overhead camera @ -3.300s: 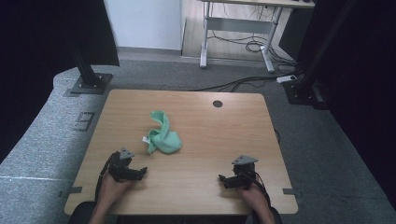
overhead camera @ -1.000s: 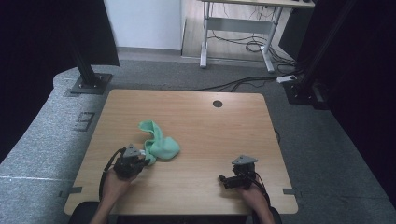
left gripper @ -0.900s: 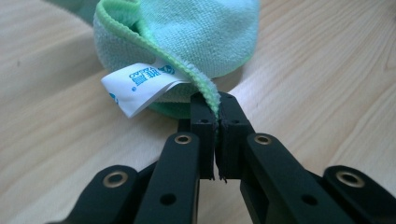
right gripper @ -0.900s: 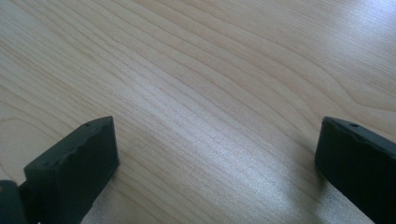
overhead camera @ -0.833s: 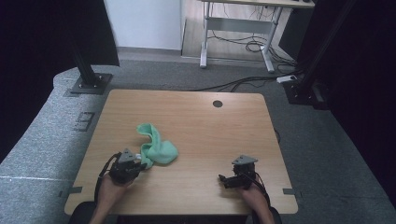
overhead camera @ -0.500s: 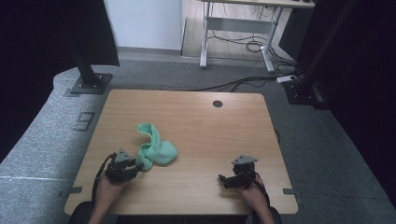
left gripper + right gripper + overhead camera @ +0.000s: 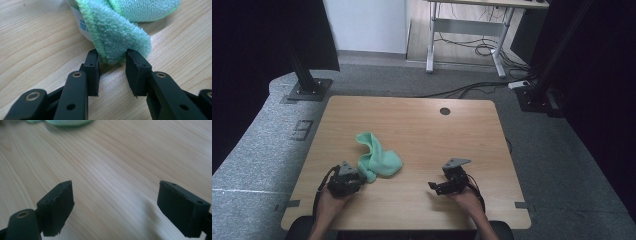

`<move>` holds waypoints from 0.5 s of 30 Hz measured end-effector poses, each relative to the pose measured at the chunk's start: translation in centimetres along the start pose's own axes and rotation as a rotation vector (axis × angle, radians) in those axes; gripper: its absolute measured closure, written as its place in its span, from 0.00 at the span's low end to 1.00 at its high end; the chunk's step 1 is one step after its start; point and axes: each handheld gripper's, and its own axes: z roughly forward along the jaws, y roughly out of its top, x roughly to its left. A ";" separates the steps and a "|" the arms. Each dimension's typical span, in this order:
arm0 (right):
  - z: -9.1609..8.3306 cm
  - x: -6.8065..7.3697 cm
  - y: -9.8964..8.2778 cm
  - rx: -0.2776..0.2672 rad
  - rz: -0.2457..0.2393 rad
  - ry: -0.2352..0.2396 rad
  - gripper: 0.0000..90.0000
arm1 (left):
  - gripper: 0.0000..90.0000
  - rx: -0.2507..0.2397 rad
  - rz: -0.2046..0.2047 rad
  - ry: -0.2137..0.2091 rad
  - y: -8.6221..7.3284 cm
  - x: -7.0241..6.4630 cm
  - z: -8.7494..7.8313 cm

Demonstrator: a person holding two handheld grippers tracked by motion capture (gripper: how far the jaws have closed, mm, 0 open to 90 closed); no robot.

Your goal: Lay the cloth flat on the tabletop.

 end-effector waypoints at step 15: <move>4.8 2.8 6.0 -0.022 -0.122 0.105 0.41 | 0.66 -0.017 0.006 -0.022 -0.2 0.1 0.1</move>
